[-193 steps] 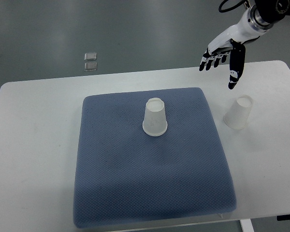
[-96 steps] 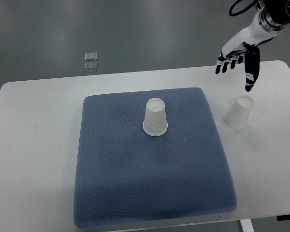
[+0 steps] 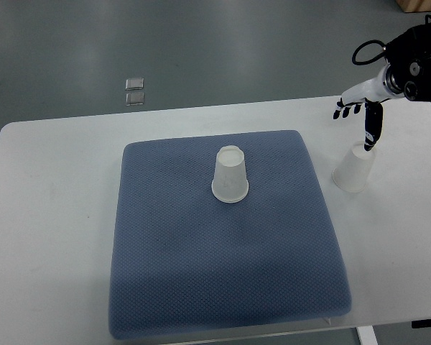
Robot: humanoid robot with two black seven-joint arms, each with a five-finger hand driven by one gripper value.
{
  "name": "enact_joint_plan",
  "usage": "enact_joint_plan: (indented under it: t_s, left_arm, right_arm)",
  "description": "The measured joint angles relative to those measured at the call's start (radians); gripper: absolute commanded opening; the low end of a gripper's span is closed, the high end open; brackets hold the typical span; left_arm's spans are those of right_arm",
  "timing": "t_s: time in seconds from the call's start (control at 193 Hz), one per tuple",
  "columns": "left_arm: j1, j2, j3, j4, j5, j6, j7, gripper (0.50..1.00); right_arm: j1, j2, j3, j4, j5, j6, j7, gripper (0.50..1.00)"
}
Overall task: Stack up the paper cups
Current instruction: 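Lower the right hand and close its fingers around the white cup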
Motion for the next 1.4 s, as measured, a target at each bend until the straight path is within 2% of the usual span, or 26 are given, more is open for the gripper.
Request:
enact_joint_plan:
  t_s: [0.529,0.934,1.043,1.256,1.303,1.365,1.402]
  left_arm:
    - [0.0,0.0,0.0,0.0,0.0,0.0,0.0,1.0]
    - [0.0,0.0,-0.001,0.0,0.0,0.0,0.0,1.0]
    - [0.0,0.0,-0.001,0.0,0.0,0.0,0.0,1.0]
    - [0.0,0.0,0.0,0.0,0.0,0.0,0.0,1.0]
    - [0.0,0.0,0.0,0.0,0.0,0.0,0.0,1.0]
    - [0.0,0.0,0.0,0.0,0.0,0.0,0.0,1.0]
    - [0.0,0.0,0.0,0.0,0.0,0.0,0.0,1.0]
  right_arm:
    - [-0.191,0.043,-0.006,-0.114,0.007,-0.128,-0.002,0.924]
    - [-0.278,0.05,-0.008,-0.175,0.005,-0.153,-0.003,0.901]
    - [-0.283,0.05,-0.008,-0.176,0.005,-0.158,-0.003,0.874]
    - [-0.284,0.05,-0.006,-0.176,0.007,-0.159,-0.003,0.862]
    - [-0.284,0.05,-0.006,-0.177,0.007,-0.159,-0.003,0.836]
    - [-0.285,0.05,-0.006,-0.179,0.007,-0.159,-0.003,0.825]
    - [-0.286,0.05,-0.006,-0.18,0.008,-0.159,-0.003,0.797]
